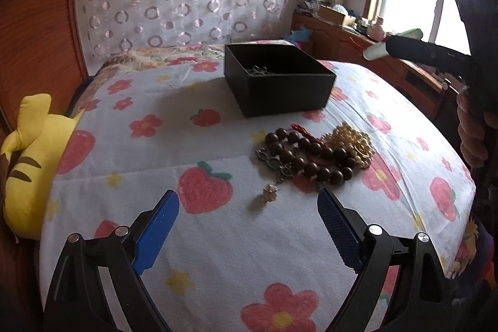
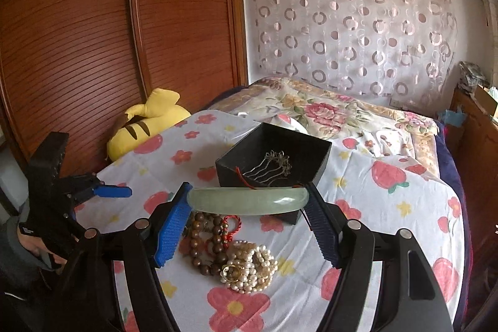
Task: Organize jewelry
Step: 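Lift the jade bangle with right tool while left tool grasps the silver charm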
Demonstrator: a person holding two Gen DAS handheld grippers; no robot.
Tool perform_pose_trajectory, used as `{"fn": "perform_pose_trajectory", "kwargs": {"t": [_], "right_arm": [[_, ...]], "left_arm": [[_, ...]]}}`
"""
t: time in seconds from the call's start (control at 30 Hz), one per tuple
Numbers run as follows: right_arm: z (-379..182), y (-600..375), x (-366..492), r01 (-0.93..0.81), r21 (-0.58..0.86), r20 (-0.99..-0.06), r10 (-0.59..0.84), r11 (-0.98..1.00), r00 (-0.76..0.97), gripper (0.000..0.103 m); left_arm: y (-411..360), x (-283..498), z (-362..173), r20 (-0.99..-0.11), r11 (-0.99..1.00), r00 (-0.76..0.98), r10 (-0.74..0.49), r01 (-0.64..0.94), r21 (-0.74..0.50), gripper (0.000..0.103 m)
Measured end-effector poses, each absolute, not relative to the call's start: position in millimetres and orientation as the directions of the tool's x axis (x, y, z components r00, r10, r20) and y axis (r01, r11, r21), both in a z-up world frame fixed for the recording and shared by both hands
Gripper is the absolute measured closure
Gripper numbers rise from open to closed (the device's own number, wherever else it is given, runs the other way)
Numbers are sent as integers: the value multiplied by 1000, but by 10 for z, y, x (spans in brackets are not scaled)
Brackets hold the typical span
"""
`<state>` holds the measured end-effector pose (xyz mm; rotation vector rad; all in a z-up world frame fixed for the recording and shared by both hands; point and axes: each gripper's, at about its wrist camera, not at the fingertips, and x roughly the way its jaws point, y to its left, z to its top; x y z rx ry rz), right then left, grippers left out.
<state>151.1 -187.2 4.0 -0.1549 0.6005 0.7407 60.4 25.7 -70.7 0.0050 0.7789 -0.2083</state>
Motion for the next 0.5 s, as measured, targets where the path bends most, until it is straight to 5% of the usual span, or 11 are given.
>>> {"fn": "perform_pose_trajectory", "kwargs": {"t": [0.13,0.5], "right_arm": [[-31,-1890,1531,-664,75,-580,575,744,578,29],[-205,-1942,1525,-650,79,-613,551,755,566,29]], "left_arm": [[196,647,-745,-719,973,664,-207,219,-78,46],[19,863,-848,-771,964,611,-181,265,-16,78]]}}
